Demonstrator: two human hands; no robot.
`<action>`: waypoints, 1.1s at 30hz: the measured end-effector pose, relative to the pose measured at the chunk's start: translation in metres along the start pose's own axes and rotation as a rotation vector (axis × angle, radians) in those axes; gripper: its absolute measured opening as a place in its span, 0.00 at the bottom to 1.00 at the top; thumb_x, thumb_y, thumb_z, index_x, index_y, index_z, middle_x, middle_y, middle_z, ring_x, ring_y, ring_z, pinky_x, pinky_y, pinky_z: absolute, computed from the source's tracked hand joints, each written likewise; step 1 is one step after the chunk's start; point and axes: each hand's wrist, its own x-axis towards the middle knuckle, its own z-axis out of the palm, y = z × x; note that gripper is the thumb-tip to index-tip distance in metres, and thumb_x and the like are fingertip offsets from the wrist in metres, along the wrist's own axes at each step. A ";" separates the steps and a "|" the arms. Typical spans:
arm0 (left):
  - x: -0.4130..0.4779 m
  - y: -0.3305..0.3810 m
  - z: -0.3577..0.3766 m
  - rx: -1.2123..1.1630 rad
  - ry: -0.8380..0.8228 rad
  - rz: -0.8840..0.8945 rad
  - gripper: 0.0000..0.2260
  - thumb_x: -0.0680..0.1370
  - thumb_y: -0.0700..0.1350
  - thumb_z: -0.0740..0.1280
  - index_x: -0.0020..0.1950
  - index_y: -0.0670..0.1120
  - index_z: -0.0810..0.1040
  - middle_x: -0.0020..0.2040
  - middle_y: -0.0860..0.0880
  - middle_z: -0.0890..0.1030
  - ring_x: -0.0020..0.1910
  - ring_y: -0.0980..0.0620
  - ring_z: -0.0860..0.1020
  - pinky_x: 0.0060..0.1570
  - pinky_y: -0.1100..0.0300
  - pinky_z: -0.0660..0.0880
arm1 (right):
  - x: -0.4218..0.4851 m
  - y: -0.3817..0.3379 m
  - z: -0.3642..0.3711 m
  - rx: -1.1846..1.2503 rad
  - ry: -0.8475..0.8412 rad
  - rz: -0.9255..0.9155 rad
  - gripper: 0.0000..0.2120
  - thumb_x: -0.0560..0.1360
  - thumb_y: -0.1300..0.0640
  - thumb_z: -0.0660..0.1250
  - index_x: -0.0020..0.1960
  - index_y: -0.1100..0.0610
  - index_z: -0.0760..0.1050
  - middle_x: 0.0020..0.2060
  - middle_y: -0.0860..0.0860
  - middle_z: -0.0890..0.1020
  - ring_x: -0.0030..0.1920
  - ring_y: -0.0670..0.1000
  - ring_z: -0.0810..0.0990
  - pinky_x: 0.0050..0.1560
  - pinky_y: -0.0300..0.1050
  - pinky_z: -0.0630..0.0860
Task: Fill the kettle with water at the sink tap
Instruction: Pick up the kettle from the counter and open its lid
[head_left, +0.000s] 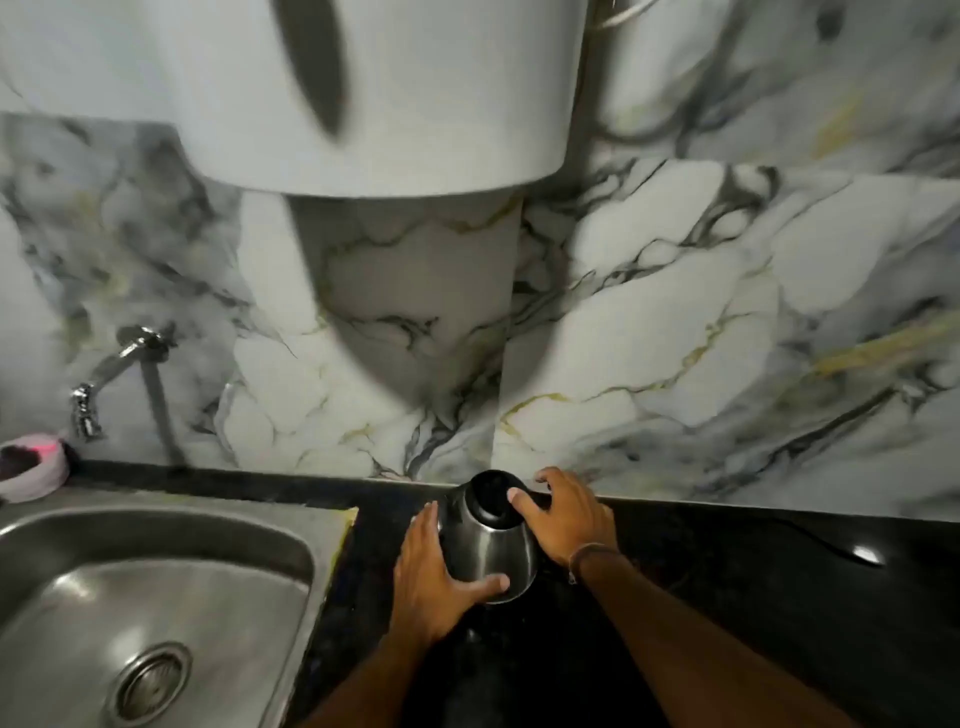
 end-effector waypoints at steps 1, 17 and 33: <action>0.008 -0.007 0.014 -0.017 -0.011 0.005 0.73 0.57 0.76 0.82 0.92 0.48 0.51 0.92 0.48 0.57 0.91 0.46 0.55 0.88 0.45 0.59 | 0.012 0.004 0.007 -0.001 -0.051 0.024 0.33 0.70 0.22 0.61 0.65 0.42 0.75 0.66 0.48 0.81 0.68 0.56 0.80 0.70 0.61 0.73; 0.013 0.000 0.068 -0.280 0.236 -0.116 0.68 0.48 0.61 0.89 0.85 0.61 0.60 0.76 0.60 0.73 0.79 0.48 0.75 0.79 0.48 0.73 | 0.057 0.002 0.020 -0.013 -0.272 0.123 0.42 0.54 0.20 0.68 0.57 0.47 0.70 0.45 0.43 0.77 0.49 0.54 0.81 0.46 0.52 0.74; -0.032 -0.018 -0.074 -0.307 0.367 0.041 0.64 0.54 0.60 0.93 0.86 0.64 0.65 0.77 0.59 0.80 0.74 0.57 0.81 0.70 0.45 0.83 | -0.007 -0.091 -0.029 0.636 -0.577 -0.096 0.28 0.62 0.35 0.71 0.50 0.55 0.78 0.44 0.57 0.79 0.45 0.55 0.78 0.52 0.57 0.74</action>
